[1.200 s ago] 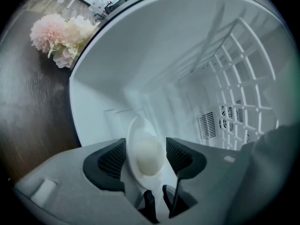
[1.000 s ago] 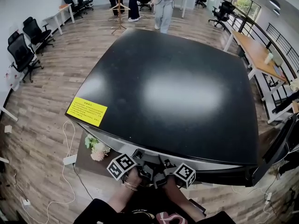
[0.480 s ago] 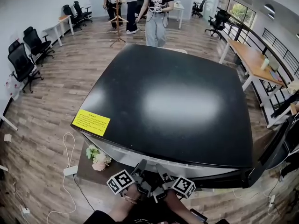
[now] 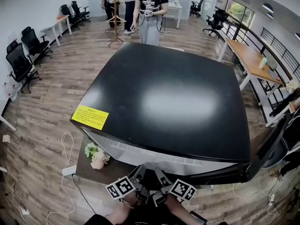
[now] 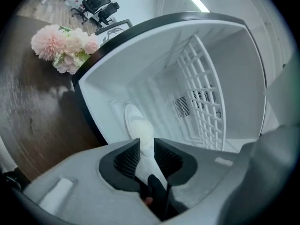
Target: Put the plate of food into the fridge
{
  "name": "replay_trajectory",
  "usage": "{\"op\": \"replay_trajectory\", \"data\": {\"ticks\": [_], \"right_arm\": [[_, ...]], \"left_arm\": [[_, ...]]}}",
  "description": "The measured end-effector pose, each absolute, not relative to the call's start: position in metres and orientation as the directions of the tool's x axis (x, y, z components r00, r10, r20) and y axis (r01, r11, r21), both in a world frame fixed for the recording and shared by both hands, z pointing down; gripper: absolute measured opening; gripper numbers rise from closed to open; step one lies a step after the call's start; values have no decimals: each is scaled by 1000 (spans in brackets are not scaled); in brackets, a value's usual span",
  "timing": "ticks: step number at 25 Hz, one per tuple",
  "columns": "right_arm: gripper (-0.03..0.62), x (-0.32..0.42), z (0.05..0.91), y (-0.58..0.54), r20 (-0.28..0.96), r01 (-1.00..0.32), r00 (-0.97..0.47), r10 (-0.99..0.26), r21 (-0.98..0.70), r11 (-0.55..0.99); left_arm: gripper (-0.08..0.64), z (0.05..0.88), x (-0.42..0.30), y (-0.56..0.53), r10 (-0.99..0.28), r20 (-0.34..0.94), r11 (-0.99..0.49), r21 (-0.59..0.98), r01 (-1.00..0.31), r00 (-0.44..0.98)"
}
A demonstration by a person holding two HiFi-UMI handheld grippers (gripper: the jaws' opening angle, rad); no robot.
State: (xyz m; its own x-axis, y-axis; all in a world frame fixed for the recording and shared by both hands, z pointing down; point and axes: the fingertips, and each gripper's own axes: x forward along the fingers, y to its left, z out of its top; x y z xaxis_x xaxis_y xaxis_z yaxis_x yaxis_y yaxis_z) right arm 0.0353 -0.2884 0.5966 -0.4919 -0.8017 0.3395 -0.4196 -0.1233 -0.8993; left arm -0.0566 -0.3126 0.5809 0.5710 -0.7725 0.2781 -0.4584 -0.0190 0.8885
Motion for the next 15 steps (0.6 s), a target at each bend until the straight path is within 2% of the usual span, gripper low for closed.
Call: {"op": "replay_trajectory", "data": {"ticks": [5,15], "right_arm": [[164,41,599,-279,357,-432,-493,-793,-892,-134],[25,51,608,-271,449,-561,-455,-769,-815,-144]], "left_arm": [[16,580,-56,-306,-774,284,-64,854,-516,567],[8,576,-38,-296,-732,270,-201,791,-577,626]]}}
